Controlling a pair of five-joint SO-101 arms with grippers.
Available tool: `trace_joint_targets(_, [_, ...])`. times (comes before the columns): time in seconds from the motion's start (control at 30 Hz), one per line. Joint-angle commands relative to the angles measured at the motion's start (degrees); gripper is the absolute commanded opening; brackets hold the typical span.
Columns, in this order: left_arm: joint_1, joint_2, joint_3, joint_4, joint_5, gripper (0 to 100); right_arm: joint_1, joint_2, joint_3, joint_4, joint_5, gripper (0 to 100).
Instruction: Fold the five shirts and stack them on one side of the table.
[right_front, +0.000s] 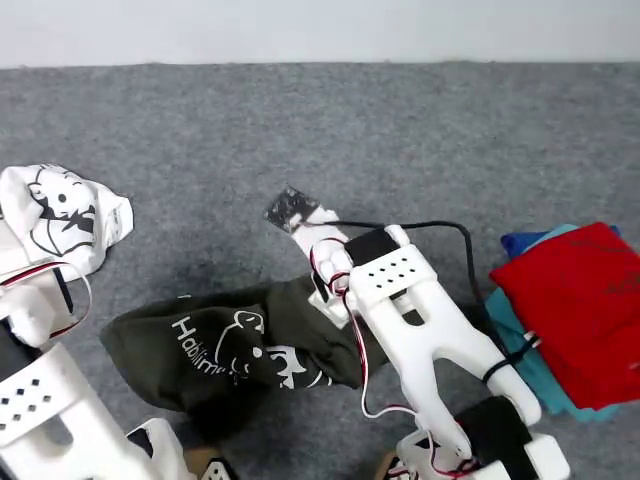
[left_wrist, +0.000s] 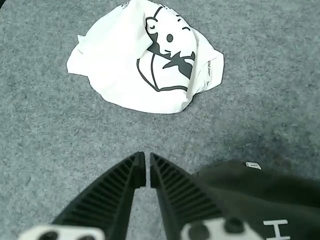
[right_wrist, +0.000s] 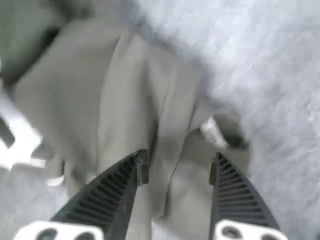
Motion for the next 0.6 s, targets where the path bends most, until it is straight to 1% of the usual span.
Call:
trace_joint_targets(0.0, [-0.26, 0.00, -0.48, -0.44, 0.35, 1, 0.04, 0.22, 0.00, -2.33, -0.88, 20.2])
trace_joint_targets(0.23, [-0.26, 0.00, -0.48, -0.44, 0.35, 1, -0.57, 9.98, -0.26, -2.86, -1.05, 19.5])
trace_joint_targets(0.43, [-0.26, 0.00, -0.40, -0.44, 0.35, 1, -5.14, 10.68, -0.26, -2.59, -0.70, 7.4])
trace_joint_targets(0.57, [-0.26, 0.00, -0.40, -0.44, 0.35, 1, -5.41, 10.59, -0.26, -2.77, -0.53, 6.2])
